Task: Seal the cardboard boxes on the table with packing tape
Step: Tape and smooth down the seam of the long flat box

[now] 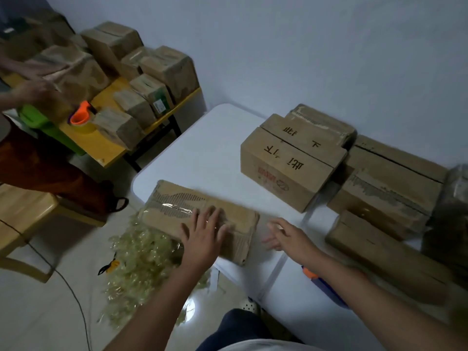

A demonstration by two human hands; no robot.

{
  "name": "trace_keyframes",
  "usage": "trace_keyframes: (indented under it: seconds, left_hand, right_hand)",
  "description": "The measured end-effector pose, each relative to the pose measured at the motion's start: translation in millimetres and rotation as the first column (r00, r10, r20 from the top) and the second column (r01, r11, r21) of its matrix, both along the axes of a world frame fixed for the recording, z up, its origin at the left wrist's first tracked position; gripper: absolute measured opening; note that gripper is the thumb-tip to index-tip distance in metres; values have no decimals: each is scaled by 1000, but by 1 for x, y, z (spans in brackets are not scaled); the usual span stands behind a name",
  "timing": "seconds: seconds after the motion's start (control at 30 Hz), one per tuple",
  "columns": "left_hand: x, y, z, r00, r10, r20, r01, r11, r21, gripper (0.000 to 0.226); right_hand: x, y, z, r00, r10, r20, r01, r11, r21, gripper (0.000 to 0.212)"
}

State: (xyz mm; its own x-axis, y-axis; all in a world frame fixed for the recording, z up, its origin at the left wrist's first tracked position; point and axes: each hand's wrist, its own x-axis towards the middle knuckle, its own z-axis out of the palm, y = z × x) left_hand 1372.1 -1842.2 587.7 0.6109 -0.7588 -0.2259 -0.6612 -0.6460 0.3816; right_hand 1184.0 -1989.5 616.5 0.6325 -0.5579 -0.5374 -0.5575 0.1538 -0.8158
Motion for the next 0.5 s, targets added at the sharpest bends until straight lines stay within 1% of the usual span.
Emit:
trace_keyframes:
  seconds: [0.07, 0.13, 0.2, 0.27, 0.33, 0.43, 0.5]
  left_hand:
    - [-7, 4, -5, 999, -42, 16, 42, 998, 37, 57]
    - [-15, 7, -9, 991, -112, 70, 106, 990, 90, 59]
    - [-20, 8, -11, 982, -162, 95, 151, 982, 113, 59]
    - [-24, 7, -11, 974, -208, 94, 197, 974, 116, 59]
    - [-25, 4, -12, 961, -256, 101, 245, 963, 117, 58]
    - [-21, -3, -15, 926, -355, 131, 344, 934, 101, 59]
    - [-15, -9, -14, 858, -477, 189, 463, 879, 116, 58]
  right_hand:
    - [-4, -8, -2, 999, 33, -39, -38, 988, -150, 36]
    - [5, -19, 1, 998, 40, -41, -48, 972, -229, 40]
    - [20, -24, 6, 996, 85, -40, -92, 972, -215, 44]
    - [28, -23, 5, 979, 177, -102, -195, 958, -209, 42]
    - [25, -17, 3, 966, 211, -149, -242, 940, -238, 37]
    - [2, -5, -7, 979, 160, -128, -189, 949, -254, 30]
    - [-15, 4, -13, 985, 128, -118, -154, 954, -257, 28]
